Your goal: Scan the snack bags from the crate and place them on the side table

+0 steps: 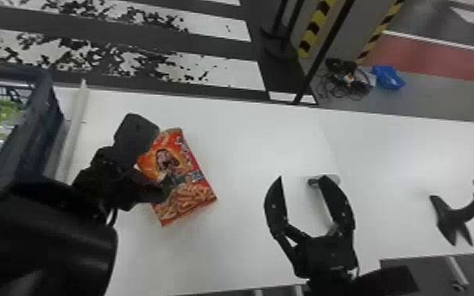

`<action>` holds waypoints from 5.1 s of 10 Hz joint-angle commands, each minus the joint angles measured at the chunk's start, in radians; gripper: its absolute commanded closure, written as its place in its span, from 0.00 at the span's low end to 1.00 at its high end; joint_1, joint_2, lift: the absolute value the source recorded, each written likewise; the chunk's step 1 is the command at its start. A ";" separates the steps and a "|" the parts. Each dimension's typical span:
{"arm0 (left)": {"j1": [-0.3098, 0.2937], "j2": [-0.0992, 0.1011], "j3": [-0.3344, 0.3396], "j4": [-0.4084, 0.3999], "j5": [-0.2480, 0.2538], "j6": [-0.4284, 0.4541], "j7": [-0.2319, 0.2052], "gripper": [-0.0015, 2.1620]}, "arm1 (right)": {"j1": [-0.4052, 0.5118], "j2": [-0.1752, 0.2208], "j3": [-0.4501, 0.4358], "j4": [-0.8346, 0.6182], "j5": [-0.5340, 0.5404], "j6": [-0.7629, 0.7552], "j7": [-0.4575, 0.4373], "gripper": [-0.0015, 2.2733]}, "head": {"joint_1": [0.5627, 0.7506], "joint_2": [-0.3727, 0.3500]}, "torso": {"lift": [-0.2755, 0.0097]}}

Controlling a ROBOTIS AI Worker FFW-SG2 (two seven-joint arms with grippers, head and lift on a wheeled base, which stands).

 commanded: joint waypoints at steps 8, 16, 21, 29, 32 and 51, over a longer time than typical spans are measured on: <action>0.326 0.005 0.258 -0.354 0.195 -0.342 0.141 0.03 | -0.009 -0.011 0.001 -0.012 -0.032 0.052 0.083 0.04 | 0.70 0.33 | 0.64; 0.530 0.005 0.681 -0.357 0.555 -0.658 0.008 0.04 | -0.149 0.011 -0.059 -0.177 -0.158 0.948 0.311 0.03 | 0.70 0.69 | 0.64; 0.553 -0.003 0.704 -0.351 0.583 -0.676 -0.022 0.05 | -0.317 0.037 -0.136 -0.147 -0.311 1.368 0.390 0.03 | 0.70 0.82 | 0.64; 0.539 0.031 0.683 -0.347 0.584 -0.670 -0.020 0.05 | -0.627 0.043 -0.220 0.136 -0.466 1.697 0.399 0.03 | 0.70 0.80 | 0.64; 0.541 0.037 0.683 -0.345 0.586 -0.667 -0.020 0.05 | -0.721 0.046 -0.198 0.245 -0.420 1.715 0.385 0.03 | 0.70 0.81 | 0.64; 0.536 0.043 0.706 -0.327 0.609 -0.667 -0.012 0.06 | -0.725 0.054 -0.231 0.102 -0.365 1.605 0.364 0.99 | 0.70 0.80 | 0.64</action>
